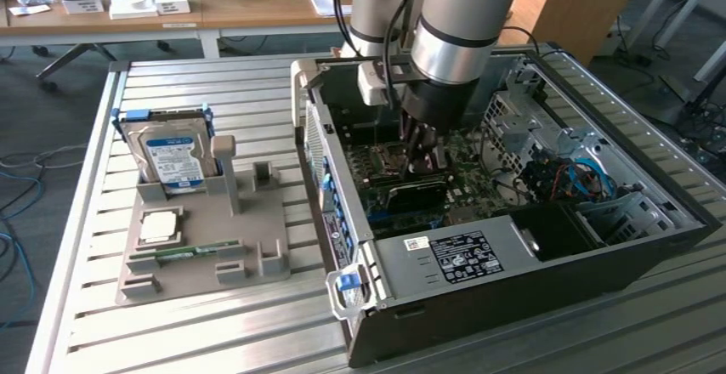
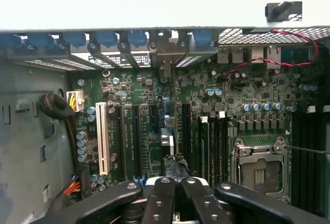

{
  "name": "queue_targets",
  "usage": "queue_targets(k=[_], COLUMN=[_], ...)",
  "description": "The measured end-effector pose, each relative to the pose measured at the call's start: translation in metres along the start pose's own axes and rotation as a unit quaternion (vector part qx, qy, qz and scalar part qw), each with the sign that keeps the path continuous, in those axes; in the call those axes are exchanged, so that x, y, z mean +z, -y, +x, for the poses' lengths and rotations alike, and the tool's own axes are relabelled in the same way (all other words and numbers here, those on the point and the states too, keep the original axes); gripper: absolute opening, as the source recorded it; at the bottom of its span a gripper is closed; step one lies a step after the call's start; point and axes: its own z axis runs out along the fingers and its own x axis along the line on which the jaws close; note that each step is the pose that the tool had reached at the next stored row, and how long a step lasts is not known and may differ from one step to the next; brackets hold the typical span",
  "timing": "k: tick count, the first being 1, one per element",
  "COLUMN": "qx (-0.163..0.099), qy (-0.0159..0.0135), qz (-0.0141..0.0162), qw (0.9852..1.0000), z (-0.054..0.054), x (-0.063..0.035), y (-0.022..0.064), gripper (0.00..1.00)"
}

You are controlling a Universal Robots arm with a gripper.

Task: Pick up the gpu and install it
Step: 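Press down on the gpu until it lock into place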

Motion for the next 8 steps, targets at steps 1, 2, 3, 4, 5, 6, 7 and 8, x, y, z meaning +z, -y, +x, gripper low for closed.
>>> queue_targets(k=[1, 2, 3, 4, 5, 6, 7, 8], qx=[0.0, 0.0, 0.0, 0.0, 0.0, 0.0, 0.0, 0.0], qy=[0.0, 0.0, 0.0, 0.0, 0.0, -0.0001, -0.0001, 0.0], qz=[0.0, 0.0, 0.0, 0.0, 0.0, 0.0, 0.0, 0.0], qw=[1.0, 1.0, 1.0, 1.0, 1.0, 1.0, 1.0, 1.0], z=[-0.0004, -0.0007, -0.0008, -0.0009, -0.0009, -0.0009, -0.0009, -0.0009], x=[0.0003, 0.0007, 0.0012, 0.0017, 0.002, 0.0019, 0.0019, 0.002], y=[0.0002, 0.0005, 0.0009, 0.0012, 0.0012, 0.0011, 0.0012, 0.0012], gripper=[0.11, 0.11, 0.11, 0.11, 0.11, 0.11, 0.11, 0.11])
